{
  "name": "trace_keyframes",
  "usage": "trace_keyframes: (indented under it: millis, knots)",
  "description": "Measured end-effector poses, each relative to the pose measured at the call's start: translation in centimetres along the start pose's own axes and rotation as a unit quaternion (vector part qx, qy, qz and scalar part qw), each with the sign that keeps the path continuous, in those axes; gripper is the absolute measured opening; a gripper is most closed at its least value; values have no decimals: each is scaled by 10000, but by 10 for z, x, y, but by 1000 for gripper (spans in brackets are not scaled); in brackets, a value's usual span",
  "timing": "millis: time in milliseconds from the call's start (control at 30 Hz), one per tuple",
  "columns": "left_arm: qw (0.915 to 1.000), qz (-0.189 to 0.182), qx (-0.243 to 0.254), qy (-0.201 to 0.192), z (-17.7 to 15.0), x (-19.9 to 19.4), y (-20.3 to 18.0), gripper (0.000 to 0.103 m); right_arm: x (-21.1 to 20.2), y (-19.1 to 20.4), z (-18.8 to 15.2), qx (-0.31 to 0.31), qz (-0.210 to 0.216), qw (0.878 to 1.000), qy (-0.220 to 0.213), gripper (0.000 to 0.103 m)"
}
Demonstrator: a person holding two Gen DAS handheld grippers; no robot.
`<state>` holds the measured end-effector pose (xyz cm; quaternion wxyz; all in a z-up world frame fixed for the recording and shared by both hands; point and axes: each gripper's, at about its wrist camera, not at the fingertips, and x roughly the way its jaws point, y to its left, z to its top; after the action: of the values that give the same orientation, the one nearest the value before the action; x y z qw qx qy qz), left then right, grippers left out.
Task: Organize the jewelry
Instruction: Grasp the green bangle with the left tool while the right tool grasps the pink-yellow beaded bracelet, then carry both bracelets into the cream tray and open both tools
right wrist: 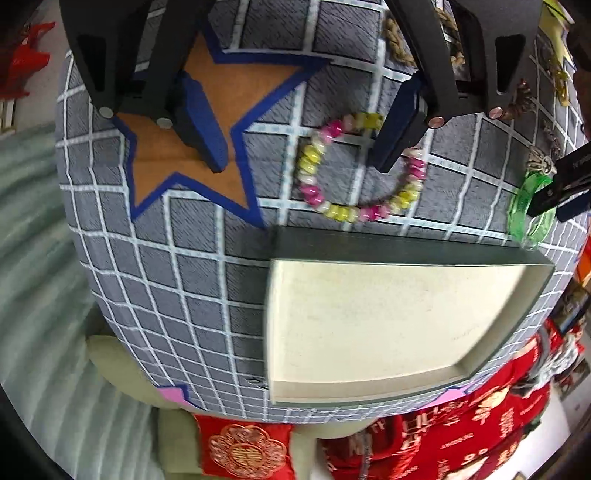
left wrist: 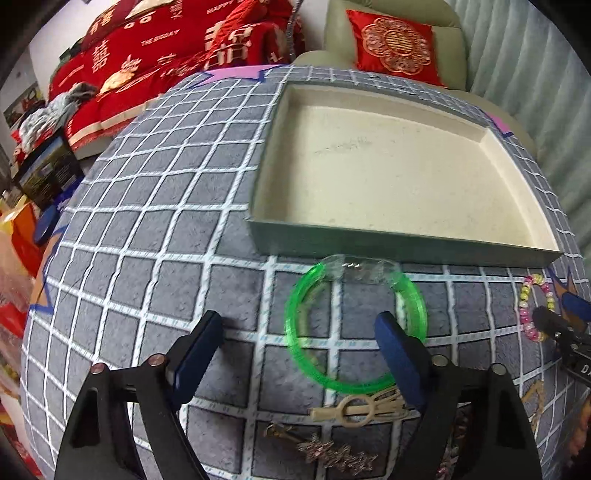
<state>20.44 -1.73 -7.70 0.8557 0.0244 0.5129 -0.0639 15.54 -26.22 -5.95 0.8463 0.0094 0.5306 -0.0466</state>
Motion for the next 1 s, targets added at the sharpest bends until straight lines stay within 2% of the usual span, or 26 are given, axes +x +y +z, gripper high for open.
trace_keyframes:
  millis: [33, 67, 100, 133, 167, 200, 233, 333, 600, 733, 1000]
  knots:
    - [10000, -21, 44, -29, 1, -1, -2, 83, 0, 1, 0, -12, 19, 10000, -12, 78]
    - [9999, -56, 96, -67, 1, -3, -4, 74, -1, 2, 0, -22, 43, 10000, -15, 77]
    - [9998, -88, 145, -89, 2, -3, -7, 64, -2, 3, 0, -48, 43, 10000, -23, 72]
    - [9997, -115, 199, -119, 3, -4, -9, 57, -4, 5, 0, -88, 63, 9999, -38, 63]
    - [9995, -130, 259, -149, 3, -5, -11, 39, -6, 7, 0, -137, 87, 9998, -61, 55]
    - [9993, -164, 292, -148, 4, -5, -12, 21, -7, 9, -1, -161, 105, 9998, -73, 33]
    - [9992, -257, 288, -132, 4, -5, -12, 17, -7, 10, 0, -164, 99, 9998, -59, 10]
    - [9984, -514, 156, -163, 4, -9, -10, 17, -11, 8, -3, -78, 263, 9996, -58, 10]
    - [9958, -653, 233, -600, 7, -46, -9, 17, -52, -4, 1, 12, 608, 9969, -497, 10]
    - [9933, -740, 194, -861, 20, -69, -10, 17, -75, -7, 19, 63, 828, 9939, -721, 10]
    - [9901, -904, 227, -1046, 57, -89, -12, 17, -88, -7, 71, 55, 1017, 9906, -909, 10]
